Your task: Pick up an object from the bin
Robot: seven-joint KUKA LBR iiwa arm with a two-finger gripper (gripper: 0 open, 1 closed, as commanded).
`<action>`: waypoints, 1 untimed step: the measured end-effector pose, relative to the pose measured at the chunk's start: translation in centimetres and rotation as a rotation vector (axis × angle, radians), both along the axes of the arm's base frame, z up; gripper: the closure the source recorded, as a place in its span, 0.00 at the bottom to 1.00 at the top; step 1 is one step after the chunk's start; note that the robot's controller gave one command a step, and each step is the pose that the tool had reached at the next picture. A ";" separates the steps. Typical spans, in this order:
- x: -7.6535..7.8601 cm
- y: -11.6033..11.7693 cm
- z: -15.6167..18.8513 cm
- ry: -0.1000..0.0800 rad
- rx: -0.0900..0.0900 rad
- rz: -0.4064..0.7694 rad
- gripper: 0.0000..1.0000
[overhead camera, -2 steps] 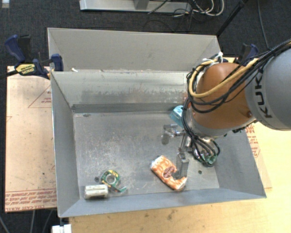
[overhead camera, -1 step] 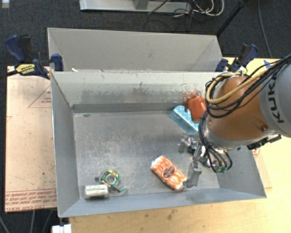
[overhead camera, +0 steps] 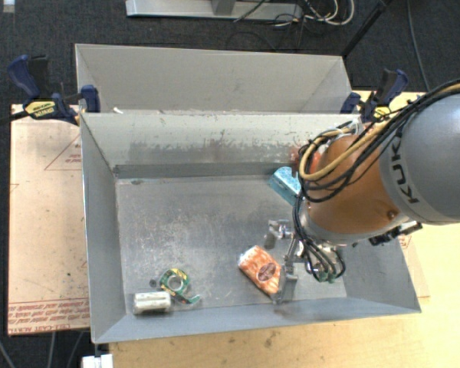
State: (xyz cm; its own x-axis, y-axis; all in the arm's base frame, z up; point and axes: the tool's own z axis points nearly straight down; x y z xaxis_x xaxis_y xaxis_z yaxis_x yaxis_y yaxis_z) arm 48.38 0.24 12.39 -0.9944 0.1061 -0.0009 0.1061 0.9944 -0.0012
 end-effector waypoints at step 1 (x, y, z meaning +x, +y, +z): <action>0.6 1.8 -3.7 0.000 0.005 0.099 0.00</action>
Offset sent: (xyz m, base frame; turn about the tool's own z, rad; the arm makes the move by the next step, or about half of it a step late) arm -0.0014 0.0192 -0.0532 0.1637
